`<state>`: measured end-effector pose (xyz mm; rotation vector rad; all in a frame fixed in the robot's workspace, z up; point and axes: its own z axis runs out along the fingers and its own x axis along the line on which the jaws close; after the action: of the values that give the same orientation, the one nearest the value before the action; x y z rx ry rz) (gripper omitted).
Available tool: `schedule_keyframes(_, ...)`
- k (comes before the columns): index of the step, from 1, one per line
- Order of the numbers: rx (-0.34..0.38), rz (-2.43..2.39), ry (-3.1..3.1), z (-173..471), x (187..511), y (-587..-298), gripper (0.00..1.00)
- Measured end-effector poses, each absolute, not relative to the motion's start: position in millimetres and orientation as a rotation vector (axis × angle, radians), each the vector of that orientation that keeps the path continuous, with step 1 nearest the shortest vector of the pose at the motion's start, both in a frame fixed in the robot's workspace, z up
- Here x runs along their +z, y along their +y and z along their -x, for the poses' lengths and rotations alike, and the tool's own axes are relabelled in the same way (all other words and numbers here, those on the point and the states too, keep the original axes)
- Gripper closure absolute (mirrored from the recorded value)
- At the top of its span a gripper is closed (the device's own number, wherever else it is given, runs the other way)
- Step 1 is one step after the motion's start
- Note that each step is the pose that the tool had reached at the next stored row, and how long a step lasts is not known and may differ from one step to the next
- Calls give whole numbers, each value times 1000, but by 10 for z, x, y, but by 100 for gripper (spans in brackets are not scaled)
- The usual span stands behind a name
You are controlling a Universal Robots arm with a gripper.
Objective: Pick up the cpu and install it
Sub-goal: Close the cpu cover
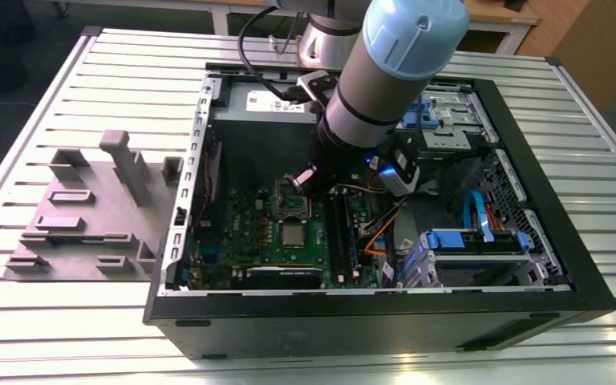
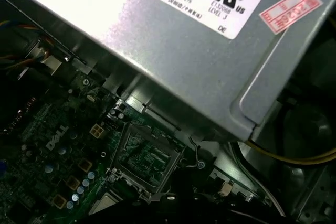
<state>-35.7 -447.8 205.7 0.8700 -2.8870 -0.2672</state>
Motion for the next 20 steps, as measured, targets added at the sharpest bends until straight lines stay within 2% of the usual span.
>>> schedule_keyframes(20, -268, -882, -2880, 350, 2107, -4490, 90)
